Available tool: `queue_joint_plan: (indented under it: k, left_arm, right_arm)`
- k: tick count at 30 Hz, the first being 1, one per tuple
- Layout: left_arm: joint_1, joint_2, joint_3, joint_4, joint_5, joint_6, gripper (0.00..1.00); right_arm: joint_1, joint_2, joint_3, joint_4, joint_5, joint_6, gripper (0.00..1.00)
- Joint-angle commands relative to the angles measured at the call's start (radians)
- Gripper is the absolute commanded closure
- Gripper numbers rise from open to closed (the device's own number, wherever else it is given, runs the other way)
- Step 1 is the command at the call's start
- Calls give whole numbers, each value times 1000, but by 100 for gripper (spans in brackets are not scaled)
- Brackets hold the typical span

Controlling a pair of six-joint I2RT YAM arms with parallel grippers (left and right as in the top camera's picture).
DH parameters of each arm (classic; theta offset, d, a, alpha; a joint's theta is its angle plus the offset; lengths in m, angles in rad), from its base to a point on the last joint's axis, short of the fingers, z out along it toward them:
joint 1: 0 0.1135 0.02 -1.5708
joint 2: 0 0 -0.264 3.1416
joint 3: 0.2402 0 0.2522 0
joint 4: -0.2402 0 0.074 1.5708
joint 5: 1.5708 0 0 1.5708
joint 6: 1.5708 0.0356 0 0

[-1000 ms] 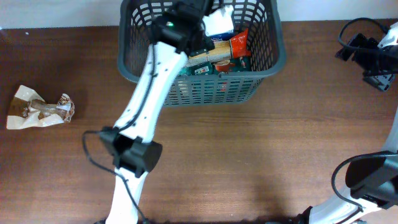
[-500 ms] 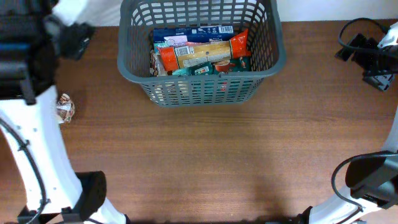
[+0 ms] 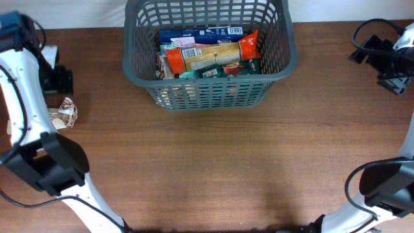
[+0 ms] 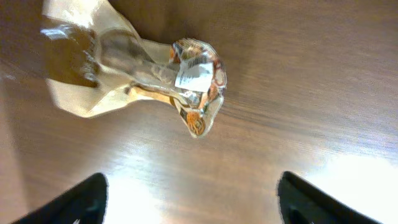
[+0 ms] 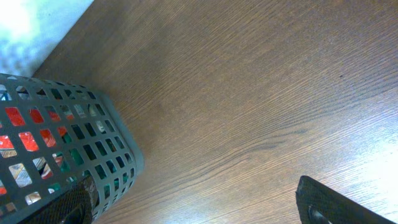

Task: Pack container
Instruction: 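Move the left gripper back to the clear wrapped pastry, then grasp the clear wrapped pastry with the left gripper and lift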

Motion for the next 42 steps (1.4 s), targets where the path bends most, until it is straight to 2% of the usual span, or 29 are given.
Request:
queue_joint_plan:
  k: [1,14,17,19,21,26,30,33,42]
  left_arm:
    - [29,-8,-71,51,26,-152,24]
    - [101,-8,-151,236,37,-523,23]
    - [107,-8,-151,251,83,-531,14]
    - [107,-8,-154,267,107,-531,2]
    - [109,-8,-156,281,111,-553,2]
    - [130,-6,-157,306,103,-863,2]
    - [135,13,-159,306,72,-1011,1]
    - [135,40,-174,308,54,-1051,1]
    - [153,118,-266,358,50,-1072,1]
  right_arm:
    - [-1,-10,-5,1,-5,5,1]
    - [-1,-10,-5,1,-5,5,1]
    - [-1,-10,-5,1,-5,5,1]
    - [-1,-10,-5,1,-5,5,1]
    - [-1,-10,-5,1,-5,5,1]
    - [-1,-10,-5,1,-5,5,1]
    - [-1,-10,-5,1,-5,5,1]
    - [-1,-10,-5,1,-5,5,1]
    - [-1,-10,-5,1,-5,5,1]
